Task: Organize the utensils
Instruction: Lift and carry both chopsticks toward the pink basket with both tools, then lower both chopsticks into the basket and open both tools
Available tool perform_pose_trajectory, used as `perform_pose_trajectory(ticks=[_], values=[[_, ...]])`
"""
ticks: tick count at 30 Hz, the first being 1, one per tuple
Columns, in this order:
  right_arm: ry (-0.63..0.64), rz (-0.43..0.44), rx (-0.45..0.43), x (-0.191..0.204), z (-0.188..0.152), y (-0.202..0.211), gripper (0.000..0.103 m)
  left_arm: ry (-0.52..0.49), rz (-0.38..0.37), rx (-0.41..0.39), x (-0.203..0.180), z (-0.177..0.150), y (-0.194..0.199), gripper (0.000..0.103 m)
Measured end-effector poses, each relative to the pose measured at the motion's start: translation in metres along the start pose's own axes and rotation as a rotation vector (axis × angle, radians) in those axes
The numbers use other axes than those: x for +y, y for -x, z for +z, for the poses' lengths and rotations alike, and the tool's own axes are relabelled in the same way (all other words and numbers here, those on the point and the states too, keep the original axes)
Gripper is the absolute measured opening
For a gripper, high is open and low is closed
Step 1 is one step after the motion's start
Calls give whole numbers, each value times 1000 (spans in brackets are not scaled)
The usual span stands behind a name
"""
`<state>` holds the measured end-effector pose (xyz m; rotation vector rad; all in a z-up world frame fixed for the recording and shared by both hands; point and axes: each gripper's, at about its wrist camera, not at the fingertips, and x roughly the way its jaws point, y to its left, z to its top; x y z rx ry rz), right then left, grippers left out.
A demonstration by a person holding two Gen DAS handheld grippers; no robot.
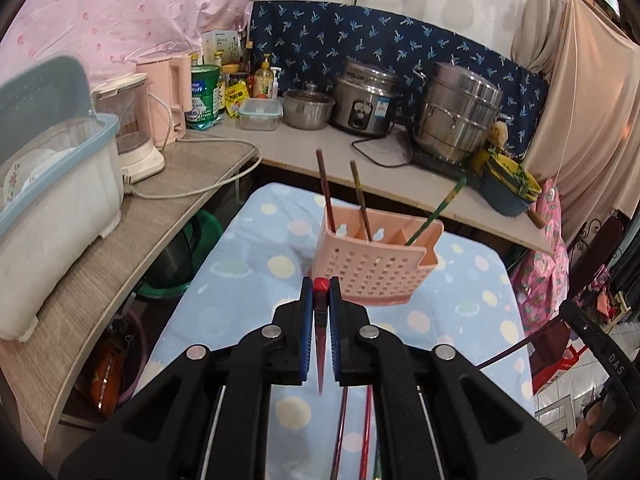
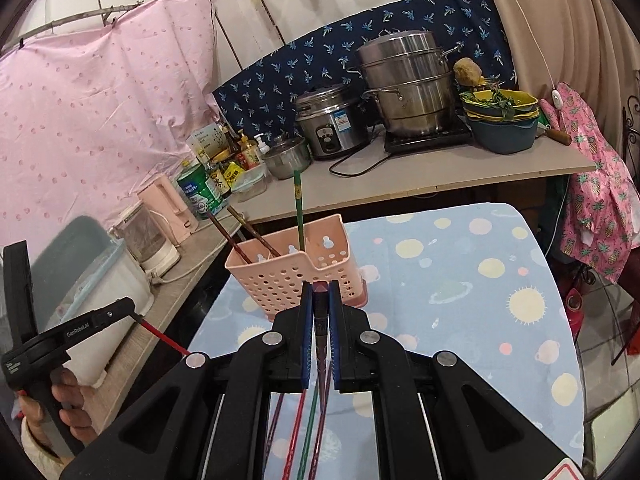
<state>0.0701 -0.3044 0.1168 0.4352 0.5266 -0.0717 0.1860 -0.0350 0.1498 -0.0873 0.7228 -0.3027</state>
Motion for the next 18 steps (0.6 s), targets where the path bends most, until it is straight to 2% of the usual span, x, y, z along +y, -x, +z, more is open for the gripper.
perform_pose_trajectory(ticks=[5, 12, 15, 18], values=[[5, 23, -70, 7, 35, 5, 7, 10, -27, -67, -10, 38, 9, 7], [32, 61, -197, 26, 93, 8, 7, 26, -41, -200, -25, 98, 24, 7], [36, 74, -236, 33, 115, 1, 7, 28, -45, -250, -30, 120, 24, 7], [41, 83, -261, 41, 130, -10, 7, 27, -46, -269, -35, 136, 11, 7]])
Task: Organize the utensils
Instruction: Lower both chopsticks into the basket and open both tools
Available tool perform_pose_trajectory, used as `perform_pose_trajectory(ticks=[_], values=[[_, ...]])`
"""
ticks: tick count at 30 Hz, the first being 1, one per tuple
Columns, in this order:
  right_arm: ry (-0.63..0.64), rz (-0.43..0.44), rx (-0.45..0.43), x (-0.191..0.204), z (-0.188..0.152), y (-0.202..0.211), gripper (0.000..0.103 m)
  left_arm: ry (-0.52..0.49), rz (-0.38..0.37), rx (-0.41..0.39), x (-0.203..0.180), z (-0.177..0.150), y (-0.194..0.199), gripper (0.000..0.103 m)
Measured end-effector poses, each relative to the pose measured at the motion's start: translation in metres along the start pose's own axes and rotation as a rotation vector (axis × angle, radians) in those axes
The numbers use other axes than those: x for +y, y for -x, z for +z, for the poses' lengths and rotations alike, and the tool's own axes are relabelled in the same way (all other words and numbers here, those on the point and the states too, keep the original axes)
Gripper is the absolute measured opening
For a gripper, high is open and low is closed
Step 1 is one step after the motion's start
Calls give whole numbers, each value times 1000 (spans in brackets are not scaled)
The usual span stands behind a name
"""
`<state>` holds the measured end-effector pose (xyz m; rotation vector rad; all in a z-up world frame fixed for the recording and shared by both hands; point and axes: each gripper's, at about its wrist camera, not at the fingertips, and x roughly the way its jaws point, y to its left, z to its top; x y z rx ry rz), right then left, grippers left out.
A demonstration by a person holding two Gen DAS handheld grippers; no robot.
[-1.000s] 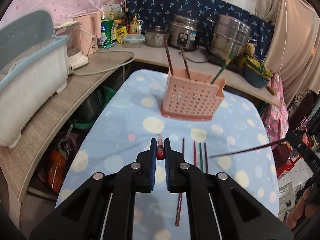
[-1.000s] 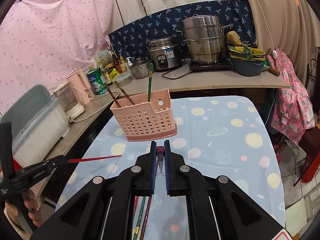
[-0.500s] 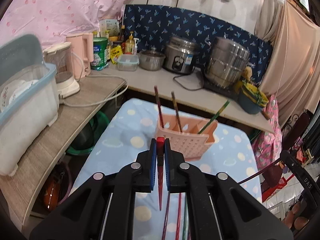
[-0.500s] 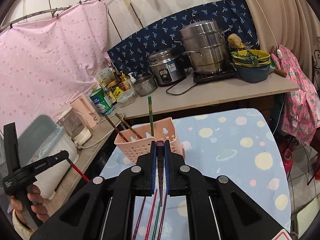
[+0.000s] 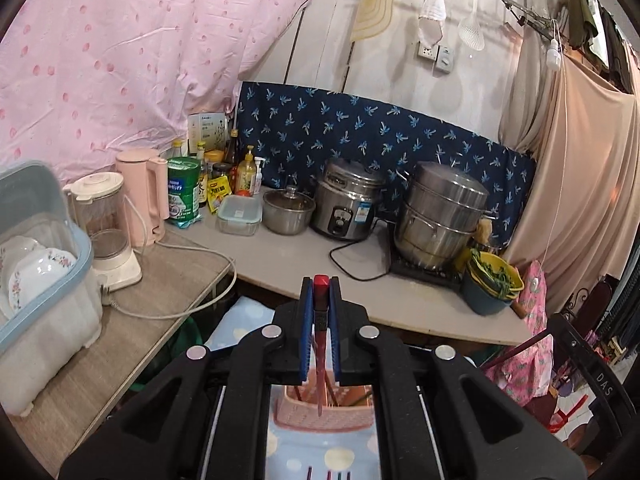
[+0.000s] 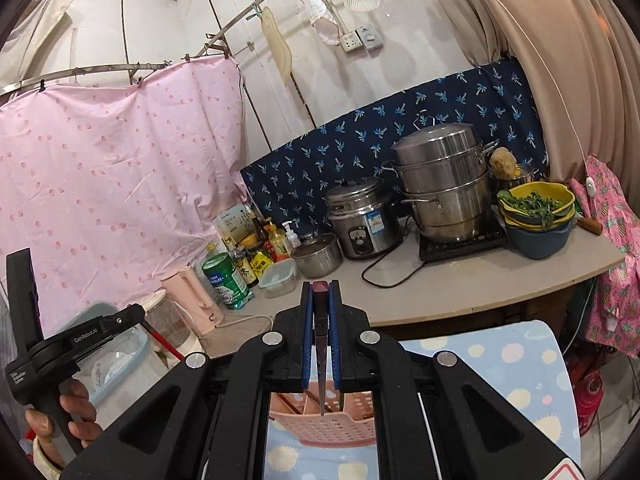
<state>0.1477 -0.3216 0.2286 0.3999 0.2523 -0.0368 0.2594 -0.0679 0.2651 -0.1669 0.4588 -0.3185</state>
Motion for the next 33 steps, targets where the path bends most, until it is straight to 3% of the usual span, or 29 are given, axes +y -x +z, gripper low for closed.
perform_pose_trajectory(ticks=[5, 11, 22, 33], values=[[5, -6, 19, 5, 6, -39, 7, -17, 44, 14, -2, -2, -35, 7], [8, -22, 99, 2, -16, -82, 7, -14, 48, 42, 3, -8, -57, 7], [10, -30, 151, -2, -36, -104, 7, 4, 22, -5, 7, 12, -50, 7], [38, -58, 209, -6, -57, -122, 7, 34, 46, 88, 22, -23, -90, 8]])
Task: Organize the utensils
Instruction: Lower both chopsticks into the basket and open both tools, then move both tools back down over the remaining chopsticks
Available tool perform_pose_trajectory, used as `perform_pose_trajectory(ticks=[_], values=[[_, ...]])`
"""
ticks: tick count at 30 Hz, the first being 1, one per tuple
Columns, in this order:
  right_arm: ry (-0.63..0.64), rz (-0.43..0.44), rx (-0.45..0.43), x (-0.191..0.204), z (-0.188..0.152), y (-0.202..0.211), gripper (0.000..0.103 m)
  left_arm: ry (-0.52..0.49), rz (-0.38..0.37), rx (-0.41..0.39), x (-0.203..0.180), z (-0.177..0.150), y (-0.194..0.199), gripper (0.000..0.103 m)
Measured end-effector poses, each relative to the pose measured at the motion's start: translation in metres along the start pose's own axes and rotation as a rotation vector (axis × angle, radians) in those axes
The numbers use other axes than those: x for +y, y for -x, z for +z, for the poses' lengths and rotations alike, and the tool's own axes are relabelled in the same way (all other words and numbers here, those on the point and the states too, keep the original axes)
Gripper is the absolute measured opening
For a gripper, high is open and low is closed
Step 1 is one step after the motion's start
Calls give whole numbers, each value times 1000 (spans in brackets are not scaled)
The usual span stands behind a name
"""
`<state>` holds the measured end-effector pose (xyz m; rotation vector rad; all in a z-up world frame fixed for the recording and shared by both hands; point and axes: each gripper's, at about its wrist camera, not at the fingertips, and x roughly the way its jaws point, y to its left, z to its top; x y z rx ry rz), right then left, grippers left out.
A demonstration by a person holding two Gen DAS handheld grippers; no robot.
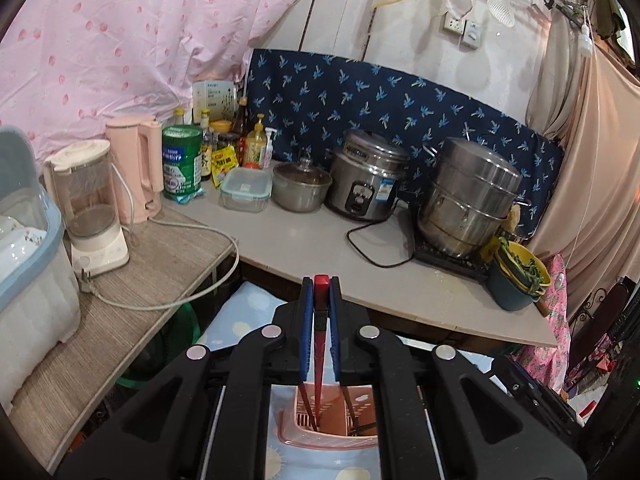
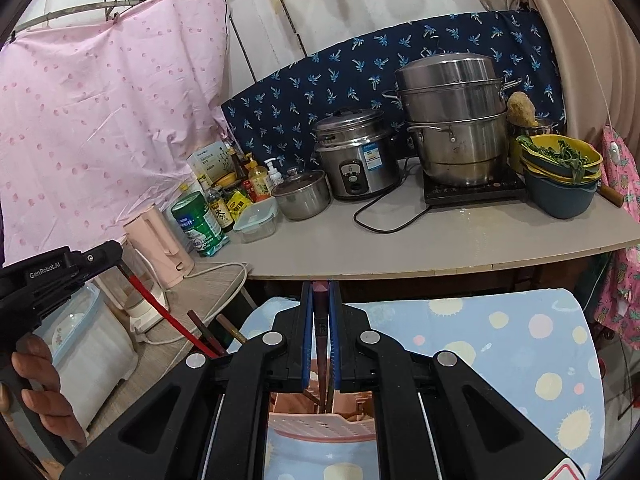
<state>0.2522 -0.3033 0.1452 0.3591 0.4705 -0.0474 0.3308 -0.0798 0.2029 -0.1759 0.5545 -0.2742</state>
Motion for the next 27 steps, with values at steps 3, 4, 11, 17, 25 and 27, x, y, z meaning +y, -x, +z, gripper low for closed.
perform_pose_trajectory(ticks=[3, 4, 11, 17, 25, 27], values=[[-2, -1, 13, -1, -5, -5, 8, 13, 7, 6, 5, -5, -6, 10], [-3, -2, 11, -1, -6, -5, 11, 13, 13, 4, 6, -7, -7, 18], [-22, -2, -3, -3, -5, 1, 21, -8, 64, -11, 9, -15, -3, 48], [-14, -3, -18, 1, -5, 16, 22, -10, 76, -15, 10, -22, 9, 53], [6, -4, -14, 9, -20, 43, 27, -67, 103, -17, 2, -40, 35, 53], [16, -4, -7, 13, -27, 49, 27, -78, 114, -18, 1, -46, 43, 53]])
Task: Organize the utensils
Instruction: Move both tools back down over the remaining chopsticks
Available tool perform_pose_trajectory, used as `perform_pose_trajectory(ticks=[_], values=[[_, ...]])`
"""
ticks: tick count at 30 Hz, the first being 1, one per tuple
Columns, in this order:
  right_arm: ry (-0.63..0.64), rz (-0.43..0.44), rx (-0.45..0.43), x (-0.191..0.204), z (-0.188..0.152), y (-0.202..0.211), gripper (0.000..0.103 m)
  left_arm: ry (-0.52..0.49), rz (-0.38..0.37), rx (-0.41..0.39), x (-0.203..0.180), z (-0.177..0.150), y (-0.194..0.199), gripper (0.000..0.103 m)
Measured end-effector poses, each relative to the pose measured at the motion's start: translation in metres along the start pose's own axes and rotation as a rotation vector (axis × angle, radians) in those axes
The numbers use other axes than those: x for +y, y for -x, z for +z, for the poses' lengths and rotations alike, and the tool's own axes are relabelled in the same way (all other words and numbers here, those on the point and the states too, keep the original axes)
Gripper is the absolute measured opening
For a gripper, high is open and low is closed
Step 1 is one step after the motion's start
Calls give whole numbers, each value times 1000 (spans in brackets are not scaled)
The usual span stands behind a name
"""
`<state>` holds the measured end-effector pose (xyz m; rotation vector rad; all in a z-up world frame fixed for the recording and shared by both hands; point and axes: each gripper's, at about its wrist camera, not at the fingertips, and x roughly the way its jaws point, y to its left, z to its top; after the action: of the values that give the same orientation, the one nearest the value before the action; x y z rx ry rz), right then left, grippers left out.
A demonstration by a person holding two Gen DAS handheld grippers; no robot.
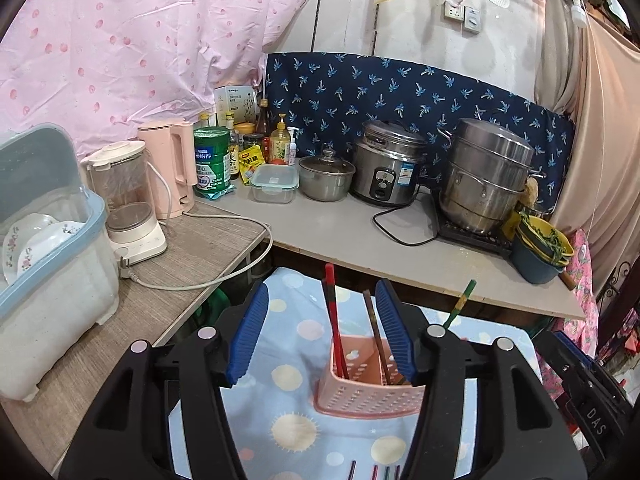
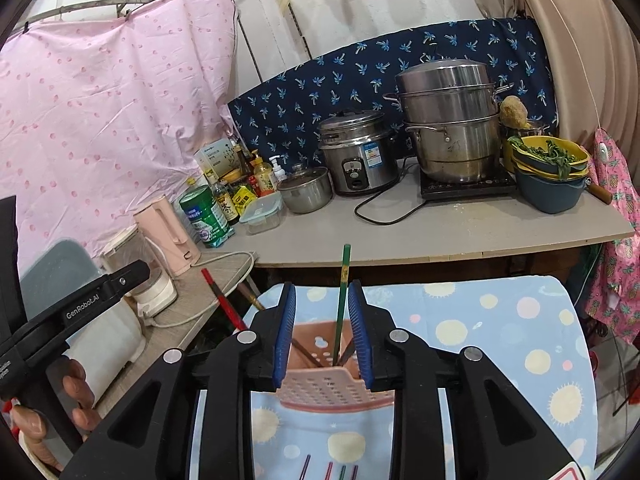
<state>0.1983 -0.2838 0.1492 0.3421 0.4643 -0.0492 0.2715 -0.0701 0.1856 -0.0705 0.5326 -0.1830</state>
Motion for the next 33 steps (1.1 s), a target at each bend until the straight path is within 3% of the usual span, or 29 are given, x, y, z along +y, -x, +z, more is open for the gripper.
perform_pose_trajectory(ticks=[8, 16, 33], values=[[0, -3, 26, 4, -32, 27, 32, -26, 8, 30, 4, -33, 23, 53], [-11, -21, 75, 3, -78, 51, 33, -52, 13, 112, 14, -86, 35, 53], [64, -110, 325, -11, -225, 75, 33, -140, 34, 290, 29, -214, 49, 53]])
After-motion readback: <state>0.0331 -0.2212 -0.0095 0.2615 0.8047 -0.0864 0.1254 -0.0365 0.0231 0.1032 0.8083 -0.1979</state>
